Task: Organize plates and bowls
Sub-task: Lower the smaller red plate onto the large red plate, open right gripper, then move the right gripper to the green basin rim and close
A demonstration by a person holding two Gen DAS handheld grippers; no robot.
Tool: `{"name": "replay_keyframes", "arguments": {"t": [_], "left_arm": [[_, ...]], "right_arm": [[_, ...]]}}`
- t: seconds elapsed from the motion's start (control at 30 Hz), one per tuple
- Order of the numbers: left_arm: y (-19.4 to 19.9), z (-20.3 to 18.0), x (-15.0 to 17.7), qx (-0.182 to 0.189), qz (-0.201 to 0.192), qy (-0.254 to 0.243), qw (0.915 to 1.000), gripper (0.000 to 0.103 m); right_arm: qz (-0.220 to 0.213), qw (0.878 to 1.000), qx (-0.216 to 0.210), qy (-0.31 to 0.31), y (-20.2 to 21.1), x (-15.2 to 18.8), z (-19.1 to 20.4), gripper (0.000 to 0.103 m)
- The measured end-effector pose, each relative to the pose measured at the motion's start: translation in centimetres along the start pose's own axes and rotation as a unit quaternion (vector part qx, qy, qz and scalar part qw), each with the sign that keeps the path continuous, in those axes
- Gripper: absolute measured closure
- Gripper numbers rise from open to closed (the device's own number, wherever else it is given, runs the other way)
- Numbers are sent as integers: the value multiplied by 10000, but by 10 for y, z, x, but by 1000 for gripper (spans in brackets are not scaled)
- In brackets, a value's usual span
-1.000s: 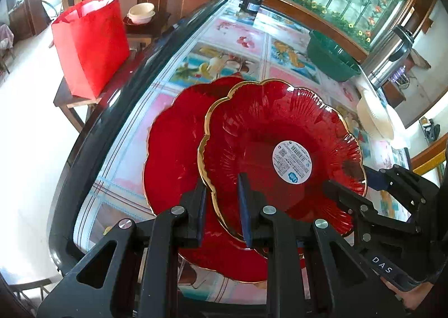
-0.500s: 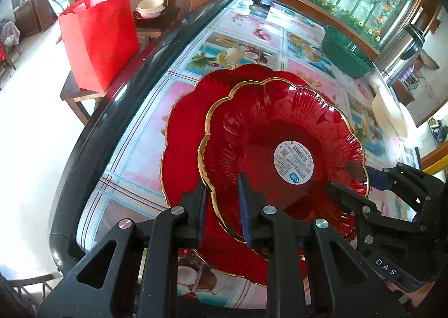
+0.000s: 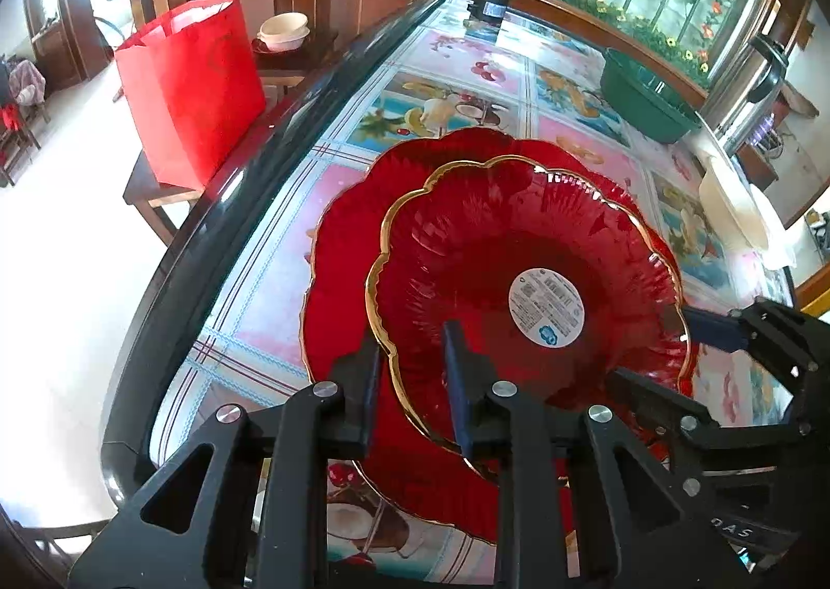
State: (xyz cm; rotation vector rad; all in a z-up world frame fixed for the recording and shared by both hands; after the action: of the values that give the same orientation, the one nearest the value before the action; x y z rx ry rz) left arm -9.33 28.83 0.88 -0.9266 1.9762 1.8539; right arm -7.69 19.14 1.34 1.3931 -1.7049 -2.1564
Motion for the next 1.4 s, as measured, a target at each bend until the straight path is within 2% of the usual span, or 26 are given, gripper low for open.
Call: {"name": "replay_keyframes", "arguments": {"t": [0.2, 0.47, 0.5, 0.53, 0.73, 1.03, 1.4], "left_arm": [[1, -1, 1, -56, -60, -50, 10000, 80], [9, -7, 0, -228, -248, -254, 9991, 72], [12, -6, -1, -269, -312, -276, 9988, 68], [14, -6, -2, -311, -355, -285, 9985, 58], [34, -11, -10, -337, -739, -321, 9962, 39], [40, -43, -20, -209, -837, -570, 9946, 39], [26, -100, -46, 31, -837, -887, 9925, 39]], "right_arm": [[-15, 10000, -62, 11, 9, 2, -2, 44], [-84, 9998, -159, -13, 20, 4, -1, 40], [-97, 9998, -162, -21, 22, 4, 0, 40], [-111, 9998, -154, -21, 22, 4, -1, 39], [-273, 9995, -145, -91, 34, 2, -8, 33], [-343, 9990, -20, -296, 41, 4, -34, 30], [-385, 9960, 355, -721, 51, 10, -95, 28]]}}
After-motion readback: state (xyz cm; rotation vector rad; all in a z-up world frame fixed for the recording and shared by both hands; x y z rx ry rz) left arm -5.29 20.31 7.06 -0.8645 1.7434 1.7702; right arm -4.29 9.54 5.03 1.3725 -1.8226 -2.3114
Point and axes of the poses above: each gripper's, at about its wrist camera, not at the fingertips, and y roughly against the way its jaws point, z to its left, x to its underside, the point moved 3 cm from there along -y, roughly the way its jaws point, and after that the axes turned 6 degrees about -z, right-handed, at the moved point
